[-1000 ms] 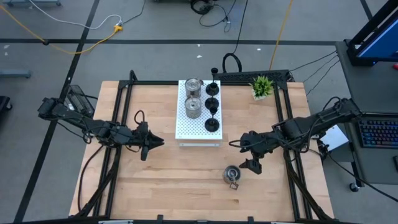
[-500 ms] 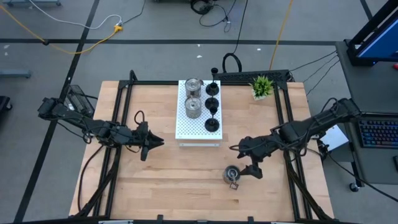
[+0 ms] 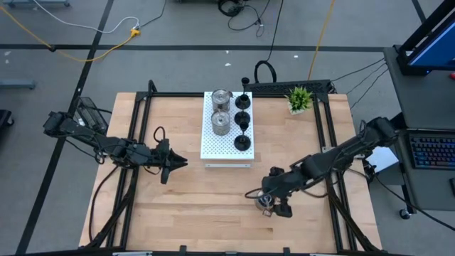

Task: Pick & Place candle stick holders
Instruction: Put the silver scented candle on the shelf aligned with the other silver scented candle

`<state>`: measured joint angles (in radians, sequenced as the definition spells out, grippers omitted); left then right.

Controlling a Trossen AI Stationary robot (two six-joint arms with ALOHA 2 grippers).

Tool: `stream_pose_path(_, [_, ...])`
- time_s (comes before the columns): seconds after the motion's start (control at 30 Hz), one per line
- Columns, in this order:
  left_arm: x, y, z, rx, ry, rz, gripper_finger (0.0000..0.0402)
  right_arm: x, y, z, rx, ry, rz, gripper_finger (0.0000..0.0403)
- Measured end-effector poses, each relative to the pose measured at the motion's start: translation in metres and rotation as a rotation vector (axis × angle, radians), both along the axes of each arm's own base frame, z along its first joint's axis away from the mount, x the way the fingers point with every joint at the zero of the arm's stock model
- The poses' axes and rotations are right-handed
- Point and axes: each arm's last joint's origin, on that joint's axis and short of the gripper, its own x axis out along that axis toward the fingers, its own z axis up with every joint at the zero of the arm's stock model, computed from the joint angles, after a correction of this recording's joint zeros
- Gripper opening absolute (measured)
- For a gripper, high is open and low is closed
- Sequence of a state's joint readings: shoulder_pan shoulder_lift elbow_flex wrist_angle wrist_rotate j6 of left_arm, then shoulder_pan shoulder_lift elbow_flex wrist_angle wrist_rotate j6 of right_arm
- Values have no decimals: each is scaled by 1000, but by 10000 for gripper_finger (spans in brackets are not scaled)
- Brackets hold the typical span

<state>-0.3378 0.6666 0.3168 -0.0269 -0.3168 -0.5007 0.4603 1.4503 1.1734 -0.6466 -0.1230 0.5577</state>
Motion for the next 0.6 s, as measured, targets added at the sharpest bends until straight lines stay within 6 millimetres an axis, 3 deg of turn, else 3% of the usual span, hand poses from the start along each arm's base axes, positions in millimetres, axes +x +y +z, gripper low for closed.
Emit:
stream_pose_path(0.23, [0, 0, 0, 0, 0, 0, 81, 15, 2, -7, -89, 35, -38, 399])
stream_pose_path(0.6, [0, 0, 0, 0, 1, 0, 81, 15, 3, -9, -82, 54, -62, 397])
